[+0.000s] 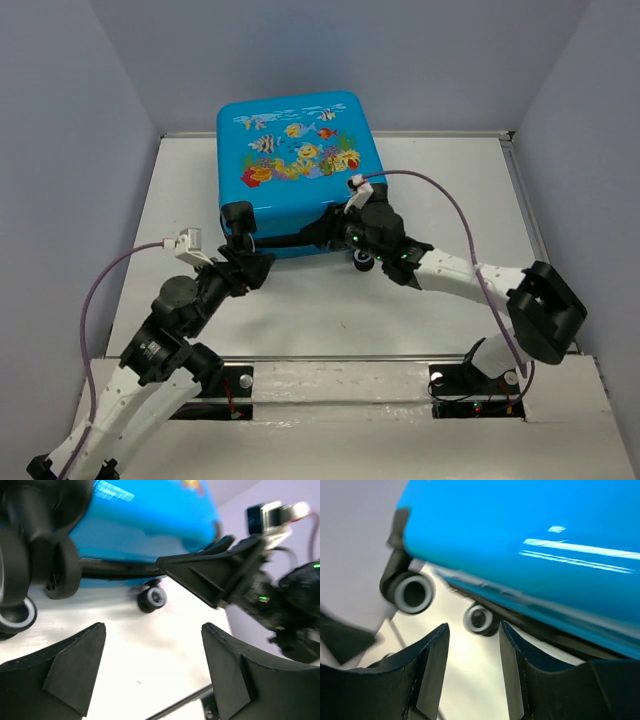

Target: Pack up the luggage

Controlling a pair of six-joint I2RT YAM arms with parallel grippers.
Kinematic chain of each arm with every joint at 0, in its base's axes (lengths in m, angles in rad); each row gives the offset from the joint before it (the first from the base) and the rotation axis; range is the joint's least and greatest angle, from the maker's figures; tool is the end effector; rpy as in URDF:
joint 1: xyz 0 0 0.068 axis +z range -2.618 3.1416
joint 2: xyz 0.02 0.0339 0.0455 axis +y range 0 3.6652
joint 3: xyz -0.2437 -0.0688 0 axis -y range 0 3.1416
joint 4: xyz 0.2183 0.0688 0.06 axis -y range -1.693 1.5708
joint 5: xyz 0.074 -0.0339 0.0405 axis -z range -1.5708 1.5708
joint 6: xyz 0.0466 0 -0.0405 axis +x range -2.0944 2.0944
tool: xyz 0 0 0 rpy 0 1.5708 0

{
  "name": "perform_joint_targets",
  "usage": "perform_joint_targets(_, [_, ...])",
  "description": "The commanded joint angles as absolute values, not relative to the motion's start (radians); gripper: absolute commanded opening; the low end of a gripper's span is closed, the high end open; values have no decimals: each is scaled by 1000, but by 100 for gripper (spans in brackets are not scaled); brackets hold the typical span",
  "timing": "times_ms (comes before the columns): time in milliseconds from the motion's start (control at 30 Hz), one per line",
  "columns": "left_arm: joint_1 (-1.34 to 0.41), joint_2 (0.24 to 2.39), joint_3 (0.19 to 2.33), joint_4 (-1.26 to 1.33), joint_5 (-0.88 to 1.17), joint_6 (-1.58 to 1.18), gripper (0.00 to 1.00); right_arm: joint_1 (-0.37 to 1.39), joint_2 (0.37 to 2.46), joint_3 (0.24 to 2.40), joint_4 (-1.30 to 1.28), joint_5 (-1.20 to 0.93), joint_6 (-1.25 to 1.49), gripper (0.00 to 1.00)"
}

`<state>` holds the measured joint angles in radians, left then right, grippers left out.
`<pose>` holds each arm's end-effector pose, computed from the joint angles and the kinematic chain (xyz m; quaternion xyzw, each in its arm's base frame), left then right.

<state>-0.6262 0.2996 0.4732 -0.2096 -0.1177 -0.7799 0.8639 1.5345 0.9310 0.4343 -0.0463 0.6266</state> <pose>0.0940 -0.0612 0.2779 -0.0959 0.7132 -0.4158 0.5561 0.2216 0.2628 0.2622 -0.1053 0.7570 0.4502 0.4618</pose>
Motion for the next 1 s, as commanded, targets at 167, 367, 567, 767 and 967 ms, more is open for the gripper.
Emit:
perform_joint_targets(167, [-621, 345, 819, -511, -271, -686, 95, 634, 1272, 828, 181, 135, 502, 59])
perform_joint_targets(367, [-621, 460, 801, -539, -339, -624, 98, 505, 1189, 810, 69, 147, 465, 62])
perform_joint_targets(567, [-620, 586, 785, -459, -380, -578, 97, 417, 1112, 828, 5, 198, 378, 69])
perform_joint_targets(767, [-615, 761, 775, -274, -289, -568, 92, 417, 1046, 879, -57, -115, 336, 81])
perform_joint_targets(967, [-614, 828, 733, -147, -190, -595, 81, 633, 1104, 936, -69, -179, 325, 87])
